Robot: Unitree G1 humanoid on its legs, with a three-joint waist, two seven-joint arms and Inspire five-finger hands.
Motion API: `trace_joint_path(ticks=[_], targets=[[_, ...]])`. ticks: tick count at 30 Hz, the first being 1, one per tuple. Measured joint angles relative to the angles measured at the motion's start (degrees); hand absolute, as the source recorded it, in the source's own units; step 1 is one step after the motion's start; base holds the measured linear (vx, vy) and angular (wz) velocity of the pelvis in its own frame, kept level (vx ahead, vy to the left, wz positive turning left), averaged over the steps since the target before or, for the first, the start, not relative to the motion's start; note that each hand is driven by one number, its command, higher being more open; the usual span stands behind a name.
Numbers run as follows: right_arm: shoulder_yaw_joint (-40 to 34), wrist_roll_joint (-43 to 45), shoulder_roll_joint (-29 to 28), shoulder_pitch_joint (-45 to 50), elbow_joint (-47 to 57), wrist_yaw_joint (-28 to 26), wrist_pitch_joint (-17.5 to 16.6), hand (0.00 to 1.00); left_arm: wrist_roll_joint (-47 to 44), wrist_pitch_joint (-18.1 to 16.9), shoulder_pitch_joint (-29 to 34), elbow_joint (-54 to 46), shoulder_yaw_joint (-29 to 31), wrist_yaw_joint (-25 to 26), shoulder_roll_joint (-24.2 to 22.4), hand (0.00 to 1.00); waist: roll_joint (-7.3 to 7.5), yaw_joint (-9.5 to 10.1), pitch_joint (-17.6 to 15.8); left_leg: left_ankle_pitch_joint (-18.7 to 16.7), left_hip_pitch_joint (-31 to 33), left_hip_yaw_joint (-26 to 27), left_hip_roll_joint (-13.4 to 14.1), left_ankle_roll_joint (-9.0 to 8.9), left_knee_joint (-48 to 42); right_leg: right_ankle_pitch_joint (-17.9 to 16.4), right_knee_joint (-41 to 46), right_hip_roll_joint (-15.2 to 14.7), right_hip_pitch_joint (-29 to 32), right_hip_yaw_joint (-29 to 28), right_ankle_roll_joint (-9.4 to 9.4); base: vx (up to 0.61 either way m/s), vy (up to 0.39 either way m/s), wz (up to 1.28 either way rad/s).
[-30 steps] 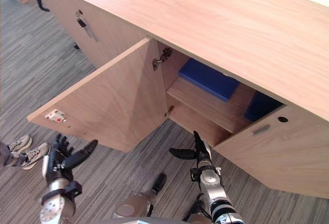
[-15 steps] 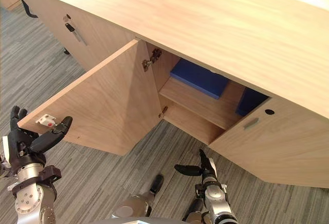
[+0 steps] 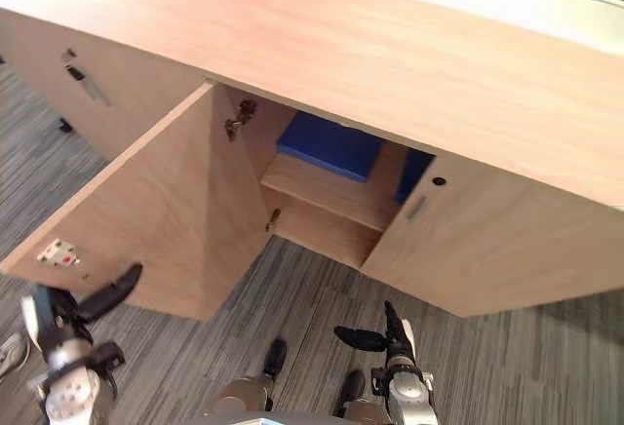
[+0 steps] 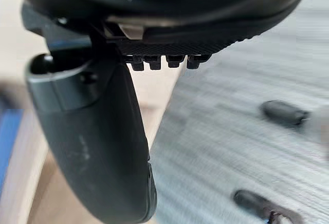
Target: Walk over to the cabinet, pick up the folder, carry it to the office cabinet, place the folder inside the office cabinet, then close the office cabinet door
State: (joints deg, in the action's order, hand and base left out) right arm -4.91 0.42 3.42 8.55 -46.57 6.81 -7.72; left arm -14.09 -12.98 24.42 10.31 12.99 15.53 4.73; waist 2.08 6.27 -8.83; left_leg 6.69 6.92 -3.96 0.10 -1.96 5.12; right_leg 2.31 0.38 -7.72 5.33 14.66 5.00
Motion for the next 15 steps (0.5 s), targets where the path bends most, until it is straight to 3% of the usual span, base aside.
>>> trace_joint_path(ticks=[2, 3, 4, 6, 9, 15], targets=[[-0.20, 0.06, -0.39, 0.73, -0.03, 0.38, 0.04, 1.00, 0.49, -0.15, -0.31, 10.19, -4.79, -2.61, 0.95, 1.00, 0.33, -1.18, -0.02, -0.04, -0.23, 3.16, 0.30, 0.05, -0.14, 0.56, -0.36, 0.24, 1.18, -3.06, 0.35, -0.06, 0.037, -0.72], [-0.24, 0.26, -1.07, 0.67, 0.03, 0.31, -0.15, 1.00, 0.61, 4.34, -0.30, 12.03, -7.42, -2.93, 0.66, 1.00, 1.00, -2.52, -0.06, -0.15, -0.17, 5.27, 0.54, 0.20, -0.15, 0.79, -0.36, 0.50, 2.43, -5.50, 0.39, -0.07, 0.023, -0.84], [-0.34, 0.77, -1.59, 0.76, 0.02, 0.35, -0.19, 1.00, 0.72, 6.05, 0.15, 12.02, -10.19, -2.85, 0.44, 1.00, 1.51, -3.36, -0.06, -0.25, 0.00, 6.72, 0.69, 0.34, -0.15, 1.02, -0.28, 0.74, 3.43, -7.33, 0.58, -0.07, 0.019, -0.95], [-1.42, 2.81, -2.42, 1.24, -0.09, 0.63, -0.11, 1.00, 2.73, 4.87, 0.26, 9.43, -19.60, -5.18, 1.36, 1.00, 2.16, -4.75, -0.42, -0.50, 0.50, 10.08, 1.02, 0.64, -0.16, 1.23, -0.25, 1.41, 5.99, -11.07, 0.71, -0.08, 0.016, -0.80], [-0.93, 4.18, -2.66, 0.85, 0.57, 1.18, -0.74, 1.00, 4.17, 4.37, -6.03, 9.23, -24.54, -6.18, 2.12, 1.00, 2.54, -7.56, -0.50, -0.91, -0.17, 16.31, 1.71, 0.85, -0.08, 1.40, -0.64, 2.36, 8.04, -17.05, 1.08, -0.06, 0.007, -1.09], [-0.83, 4.97, -2.65, 0.88, 0.18, 1.96, -0.42, 1.00, 9.25, 2.37, -21.49, 8.97, -26.49, -6.85, 2.19, 1.00, 2.99, -12.02, -0.79, -1.57, -0.67, 22.74, 2.07, 0.89, 0.12, 1.78, -2.60, 2.91, 9.76, -21.37, 1.66, 0.00, -0.006, -0.66]])
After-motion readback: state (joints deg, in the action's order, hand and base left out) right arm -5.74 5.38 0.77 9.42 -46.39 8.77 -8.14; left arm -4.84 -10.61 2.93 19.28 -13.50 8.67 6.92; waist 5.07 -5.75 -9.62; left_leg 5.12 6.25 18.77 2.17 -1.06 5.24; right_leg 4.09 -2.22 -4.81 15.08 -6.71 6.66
